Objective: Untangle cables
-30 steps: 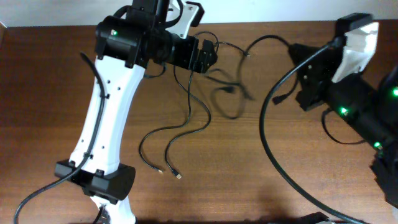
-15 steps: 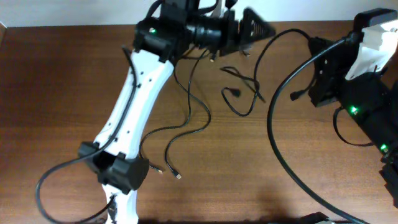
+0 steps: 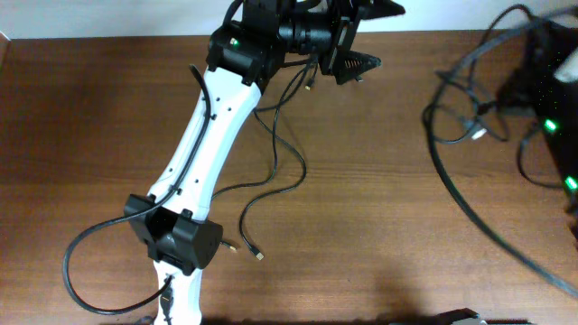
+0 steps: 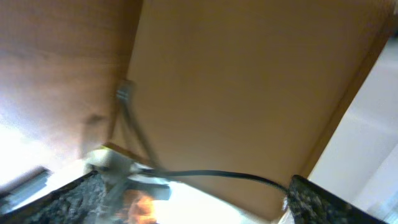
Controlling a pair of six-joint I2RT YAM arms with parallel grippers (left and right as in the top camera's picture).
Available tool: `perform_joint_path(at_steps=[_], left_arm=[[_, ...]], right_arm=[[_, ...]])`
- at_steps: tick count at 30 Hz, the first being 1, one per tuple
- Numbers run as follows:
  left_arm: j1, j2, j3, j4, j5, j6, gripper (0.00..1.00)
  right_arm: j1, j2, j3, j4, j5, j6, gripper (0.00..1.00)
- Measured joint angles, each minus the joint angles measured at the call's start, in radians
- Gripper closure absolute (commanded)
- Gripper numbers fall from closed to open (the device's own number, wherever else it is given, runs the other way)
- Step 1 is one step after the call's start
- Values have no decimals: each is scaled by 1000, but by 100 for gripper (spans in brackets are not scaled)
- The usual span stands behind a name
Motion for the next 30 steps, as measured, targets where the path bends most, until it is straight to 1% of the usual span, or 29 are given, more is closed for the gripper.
perform_joint_path(at_steps=[1, 2, 3, 4, 5, 6, 8, 10, 11, 13, 16, 18, 19, 20, 21, 22, 23, 24, 27, 29, 30], left_arm=[[0, 0, 0, 0, -29, -85, 1], [0, 0, 0, 0, -54, -130, 1], [0, 0, 0, 0, -115, -196, 4], [0, 1, 0, 0, -156, -212, 2], [1, 2, 0, 0, -200, -205, 3], [1, 4, 0, -1, -230, -120, 1], [-8, 5, 0, -37, -287, 60, 1], [-31, 5, 0, -122, -347, 312, 1], [-45, 6, 0, -158, -369, 417, 1], [-61, 6, 0, -176, -388, 544, 1], [-83, 6, 0, -164, -398, 683, 1], [-115, 6, 0, -135, -338, 921, 1], [-144, 6, 3, -181, -285, 1125, 1], [-169, 6, 3, -225, -259, 1255, 1], [-207, 6, 4, -384, -256, 1503, 1], [-230, 7, 3, -422, -272, 1617, 0], [-251, 8, 2, -480, -330, 1730, 1], [-269, 8, 2, -532, -456, 1870, 1], [-258, 8, 2, -579, -616, 2040, 1], [-250, 8, 2, -582, -676, 2118, 1], [-250, 8, 2, -581, -687, 2134, 1]], right_arm=[[0, 23, -2, -7, 0, 6, 96], [0, 37, -4, -9, 0, 13, 96], [0, 41, -6, -10, 0, 18, 96], [0, 38, -6, -10, 0, 22, 96], [0, 31, -6, -10, -1, 24, 96], [0, 18, -6, -13, -4, 24, 96], [0, 8, -6, -13, -4, 24, 96], [0, 5, -6, -19, -4, 26, 96], [0, 4, -6, -21, -4, 26, 96], [0, 4, -6, -30, -24, 26, 96], [0, 4, -6, -30, -61, 26, 96], [0, 4, -6, -30, -73, 26, 96], [0, 4, -6, -31, -77, 26, 96], [0, 3, -6, -36, -80, 26, 96], [0, 3, -6, -38, -84, 26, 96], [0, 3, -6, -40, -84, 26, 96], [0, 3, -6, -40, -87, 27, 96], [0, 3, -6, -40, -87, 26, 96], [0, 3, -6, -40, -87, 26, 96], [0, 3, -6, -39, -87, 26, 96], [0, 3, -6, -39, -88, 26, 96]])
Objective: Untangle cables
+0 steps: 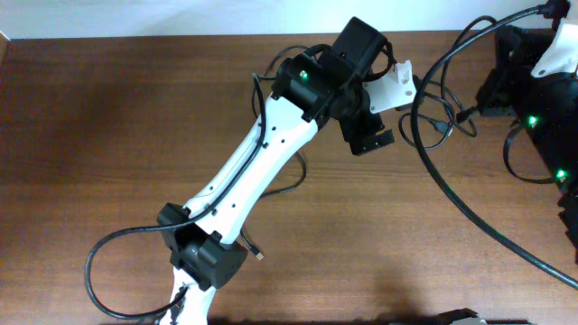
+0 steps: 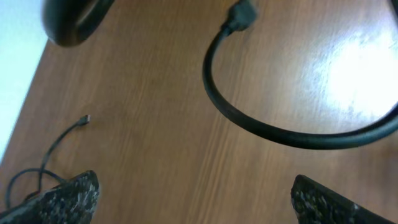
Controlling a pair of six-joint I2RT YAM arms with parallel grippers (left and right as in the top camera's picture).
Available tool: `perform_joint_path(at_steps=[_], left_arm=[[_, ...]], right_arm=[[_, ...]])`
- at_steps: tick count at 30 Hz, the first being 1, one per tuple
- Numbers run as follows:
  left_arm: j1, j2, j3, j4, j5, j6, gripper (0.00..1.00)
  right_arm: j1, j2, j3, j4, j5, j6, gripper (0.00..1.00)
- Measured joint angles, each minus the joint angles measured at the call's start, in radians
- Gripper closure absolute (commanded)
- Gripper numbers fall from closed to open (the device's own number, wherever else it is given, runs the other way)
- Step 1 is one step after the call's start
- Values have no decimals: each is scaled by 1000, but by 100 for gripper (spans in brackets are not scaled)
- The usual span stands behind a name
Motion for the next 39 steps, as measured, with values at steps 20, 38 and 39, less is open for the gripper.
perform_joint_path(at_steps=[20, 38, 39], left_arm=[[-1, 0, 150, 198, 129, 129, 54], [344, -263, 145, -25, 27, -29, 100], [390, -335, 149, -67, -5, -37, 100]], right_arm=[[0, -65, 0, -35, -138, -12, 96], [-392, -61, 0, 64, -51, 43, 96], [-467, -54, 0, 64, -67, 55, 96]])
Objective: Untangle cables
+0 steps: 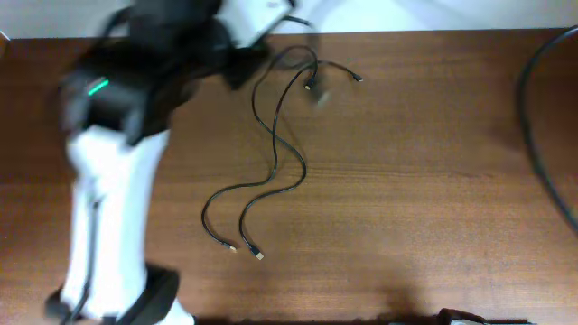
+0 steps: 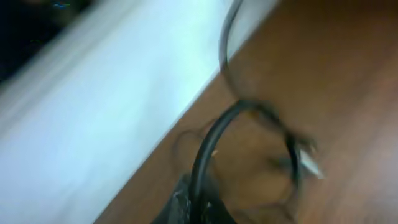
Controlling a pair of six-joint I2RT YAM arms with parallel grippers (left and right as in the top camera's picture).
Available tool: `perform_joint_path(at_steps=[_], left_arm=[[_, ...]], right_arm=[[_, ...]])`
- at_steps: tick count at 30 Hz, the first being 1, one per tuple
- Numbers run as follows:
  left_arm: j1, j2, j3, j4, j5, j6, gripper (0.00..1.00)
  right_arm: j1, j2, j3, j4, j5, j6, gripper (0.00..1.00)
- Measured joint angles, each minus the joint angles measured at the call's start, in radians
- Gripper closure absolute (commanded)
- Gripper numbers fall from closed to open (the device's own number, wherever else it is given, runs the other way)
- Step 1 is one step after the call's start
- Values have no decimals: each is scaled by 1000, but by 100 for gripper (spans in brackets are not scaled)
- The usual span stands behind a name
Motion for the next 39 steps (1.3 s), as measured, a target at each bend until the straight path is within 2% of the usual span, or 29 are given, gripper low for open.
perform_joint_path(at_steps=[5, 8, 9, 11, 13, 17, 19, 21, 23, 25, 29, 33, 39], left_arm=[[129, -145, 6, -116, -157, -45, 100], [160, -151, 5, -122, -201, -78, 100], [160, -153, 5, -121, -200, -84, 100], [160, -160, 5, -108, -184, -94, 100], [160, -161, 5, -93, -152, -98, 100], [160, -161, 5, -74, -87, -120, 100], [160, -161, 5, -76, -71, -124, 100], [160, -161, 4, -92, -51, -125, 100], [160, -161, 5, -108, -26, -127, 100], [160, -161, 4, -111, -13, -127, 100], [160, -156, 5, -160, 16, -127, 100], [160, -74, 4, -207, 43, -127, 100], [158, -24, -2, -199, 116, -127, 100]], right_arm=[[-275, 114, 2, -22, -155, 72, 96], [-305, 190, 1, -40, -302, 95, 96], [-293, 199, 0, -43, -339, 98, 87], [-215, 195, 1, -84, -412, 105, 30], [-121, 189, 1, -144, -443, 94, 13], [164, 190, 1, -261, -471, -47, 9], [317, 197, 2, -308, -480, -208, 9], [473, 226, 2, -394, -481, -440, 9], [595, 282, 2, -409, -483, -594, 9], [682, 358, 2, -377, -481, -681, 9], [800, 507, -3, -250, -462, -751, 9], [836, 515, 16, -182, -398, -771, 9], [836, 495, 102, -188, -358, -768, 21]])
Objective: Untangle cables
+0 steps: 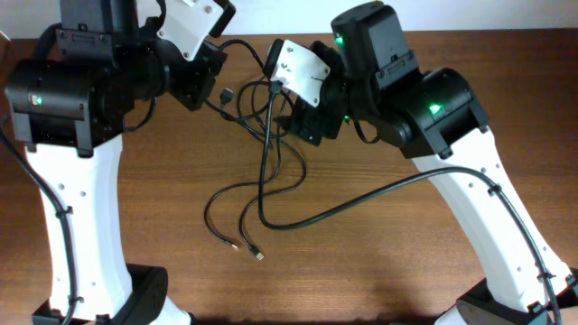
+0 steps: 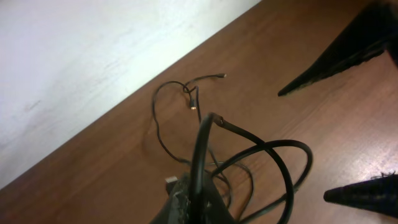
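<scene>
A thick black cable (image 1: 264, 185) runs from my left gripper (image 1: 209, 90) across the far table, down the middle and off to the right under the right arm. In the left wrist view the left gripper (image 2: 194, 202) is shut on this thick cable (image 2: 200, 146), which loops ahead of it. Thin black cables (image 1: 287, 176) lie crossed on the wood, with their plug ends (image 1: 248, 250) near the front. The right gripper (image 1: 293, 113) hovers beside the thick cable's top bend. Its two dark fingers (image 2: 336, 56) stand wide apart, open, with nothing visibly between them.
The wooden table (image 1: 406, 271) ends at a white wall (image 2: 93, 50) along the far side. The left arm's white link (image 1: 68, 208) stands at the left. The right arm's link (image 1: 488, 226) slants across the right half.
The right arm, out of the overhead view before, now stands mid-table with its open gripper by the cable. The thick cable, then at the right edge, now trails across the table. The left gripper stays shut on it.
At first the left arm reached to the far middle of the table. Then its gripper was open above the thick cable's plug end at the right. Then it was at the far left, shut on that cable. Now the cable lies drawn over the thin cables.
</scene>
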Controlling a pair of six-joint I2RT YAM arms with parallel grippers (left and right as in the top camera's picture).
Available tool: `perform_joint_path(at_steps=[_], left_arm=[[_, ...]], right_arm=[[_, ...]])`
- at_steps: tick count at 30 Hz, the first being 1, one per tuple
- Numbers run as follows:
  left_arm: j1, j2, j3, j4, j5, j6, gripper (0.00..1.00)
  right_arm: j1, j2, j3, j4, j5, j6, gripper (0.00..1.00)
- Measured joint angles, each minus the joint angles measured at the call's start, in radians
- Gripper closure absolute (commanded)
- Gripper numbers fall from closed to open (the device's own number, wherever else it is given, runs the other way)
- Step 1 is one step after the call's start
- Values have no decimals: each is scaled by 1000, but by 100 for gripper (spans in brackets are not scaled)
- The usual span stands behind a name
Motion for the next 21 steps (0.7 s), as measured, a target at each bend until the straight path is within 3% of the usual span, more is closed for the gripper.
perform_joint_path(at_steps=[6, 7, 8, 9, 19, 20, 21], left_arm=[[-58, 0, 0, -6, 11, 0, 100], [-78, 0, 0, 2, 11, 0, 100], [-97, 0, 0, 8, 11, 0, 100], [-121, 0, 0, 17, 11, 0, 100], [-136, 0, 0, 11, -93, 0, 100], [-136, 0, 0, 12, -103, 0, 100], [-136, 0, 0, 13, -107, 0, 100]], right_arm=[[0, -1, 0, -27, 4, -3, 29], [0, 2, 0, -31, 4, -3, 47], [0, 5, 0, -32, 5, -3, 88], [0, 9, 0, -33, 5, -8, 96], [0, -10, 0, -30, 30, -1, 96], [0, -26, 0, -30, 32, 1, 93], [0, -41, 0, -32, 35, 3, 78]])
